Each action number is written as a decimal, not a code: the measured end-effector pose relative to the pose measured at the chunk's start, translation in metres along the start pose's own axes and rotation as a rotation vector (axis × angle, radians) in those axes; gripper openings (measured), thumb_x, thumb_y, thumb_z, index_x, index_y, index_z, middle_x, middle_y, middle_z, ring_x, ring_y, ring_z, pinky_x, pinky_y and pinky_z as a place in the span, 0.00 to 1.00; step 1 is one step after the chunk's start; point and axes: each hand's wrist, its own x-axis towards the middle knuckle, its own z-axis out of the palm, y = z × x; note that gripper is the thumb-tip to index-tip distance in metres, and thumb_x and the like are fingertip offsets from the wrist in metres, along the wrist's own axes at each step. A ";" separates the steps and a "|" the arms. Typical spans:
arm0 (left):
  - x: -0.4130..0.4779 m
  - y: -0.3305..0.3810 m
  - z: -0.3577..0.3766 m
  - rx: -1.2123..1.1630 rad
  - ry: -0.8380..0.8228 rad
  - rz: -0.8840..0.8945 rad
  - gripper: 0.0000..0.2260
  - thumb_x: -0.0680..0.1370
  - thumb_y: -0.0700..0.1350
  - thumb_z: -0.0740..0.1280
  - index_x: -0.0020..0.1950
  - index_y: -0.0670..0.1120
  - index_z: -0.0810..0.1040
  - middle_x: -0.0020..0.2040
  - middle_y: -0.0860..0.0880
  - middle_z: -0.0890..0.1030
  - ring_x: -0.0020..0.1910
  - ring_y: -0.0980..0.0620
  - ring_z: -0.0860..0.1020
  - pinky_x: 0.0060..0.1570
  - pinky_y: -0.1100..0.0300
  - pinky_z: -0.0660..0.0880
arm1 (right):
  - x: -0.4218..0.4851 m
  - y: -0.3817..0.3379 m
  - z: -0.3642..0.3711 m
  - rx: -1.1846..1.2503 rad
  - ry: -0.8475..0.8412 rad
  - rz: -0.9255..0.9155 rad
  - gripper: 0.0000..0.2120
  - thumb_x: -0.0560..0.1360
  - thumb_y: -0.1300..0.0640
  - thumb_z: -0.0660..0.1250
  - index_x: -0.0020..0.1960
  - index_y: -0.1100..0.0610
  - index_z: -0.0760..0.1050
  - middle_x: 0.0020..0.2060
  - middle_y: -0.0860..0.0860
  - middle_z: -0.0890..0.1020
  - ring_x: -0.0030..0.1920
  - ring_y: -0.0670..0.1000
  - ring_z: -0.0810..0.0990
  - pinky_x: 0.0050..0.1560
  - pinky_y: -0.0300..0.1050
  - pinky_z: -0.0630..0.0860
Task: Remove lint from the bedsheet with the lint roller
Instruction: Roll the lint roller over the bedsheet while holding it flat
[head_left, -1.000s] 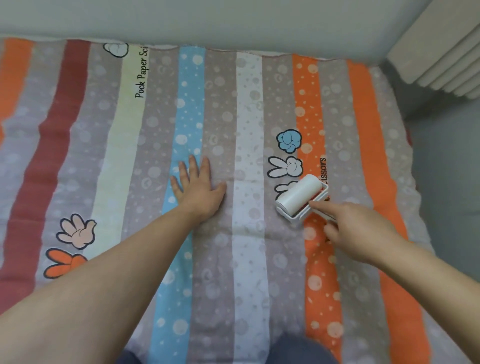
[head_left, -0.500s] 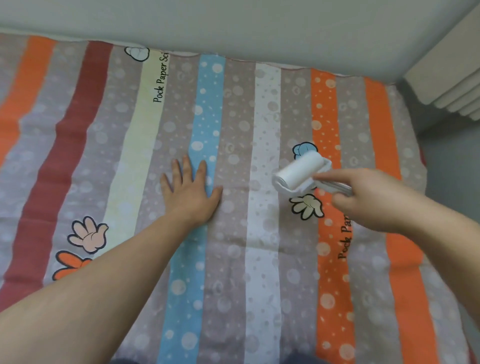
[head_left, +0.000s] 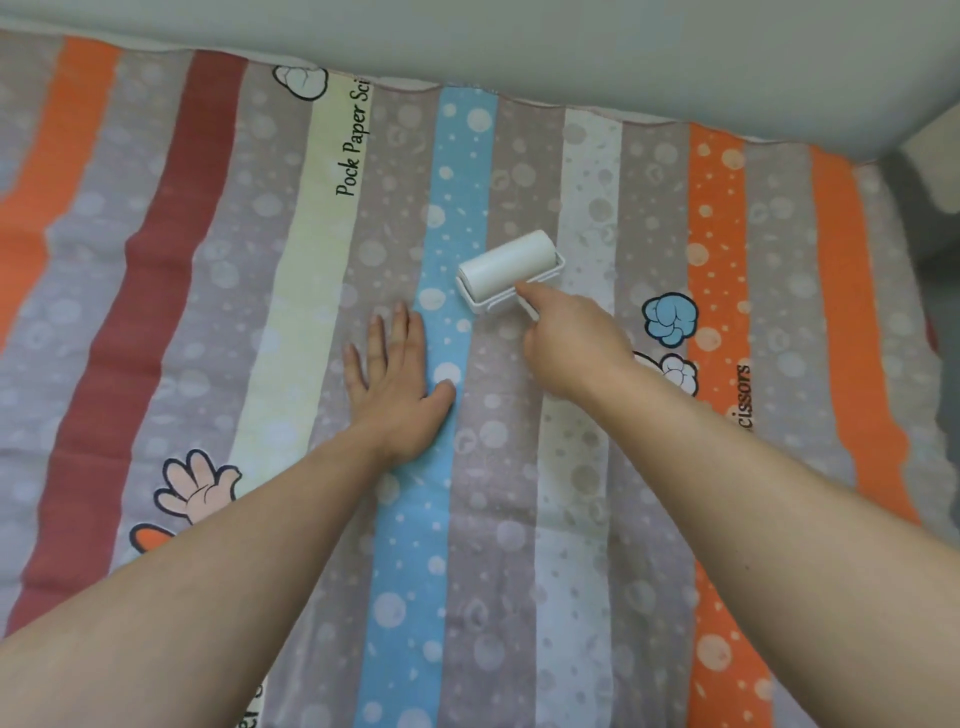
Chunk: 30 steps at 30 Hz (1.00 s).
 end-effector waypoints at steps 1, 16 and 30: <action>0.000 0.000 0.000 0.006 0.000 0.000 0.40 0.74 0.60 0.46 0.82 0.51 0.36 0.82 0.54 0.33 0.79 0.52 0.30 0.76 0.45 0.29 | -0.006 0.005 0.000 -0.011 0.001 0.000 0.31 0.75 0.61 0.56 0.76 0.43 0.58 0.63 0.54 0.76 0.58 0.59 0.76 0.48 0.49 0.74; -0.006 0.007 0.001 0.086 0.029 -0.012 0.41 0.80 0.70 0.50 0.82 0.50 0.35 0.81 0.53 0.32 0.80 0.49 0.31 0.76 0.42 0.31 | -0.132 0.090 -0.006 -0.159 -0.122 -0.009 0.28 0.77 0.55 0.55 0.75 0.39 0.60 0.59 0.49 0.78 0.52 0.52 0.75 0.42 0.46 0.73; -0.005 -0.015 -0.029 0.080 0.035 0.031 0.36 0.81 0.66 0.53 0.83 0.54 0.44 0.83 0.51 0.37 0.81 0.50 0.35 0.78 0.45 0.35 | -0.145 0.060 -0.113 -0.328 -0.413 0.129 0.18 0.76 0.52 0.59 0.60 0.33 0.71 0.51 0.40 0.80 0.33 0.40 0.78 0.33 0.36 0.74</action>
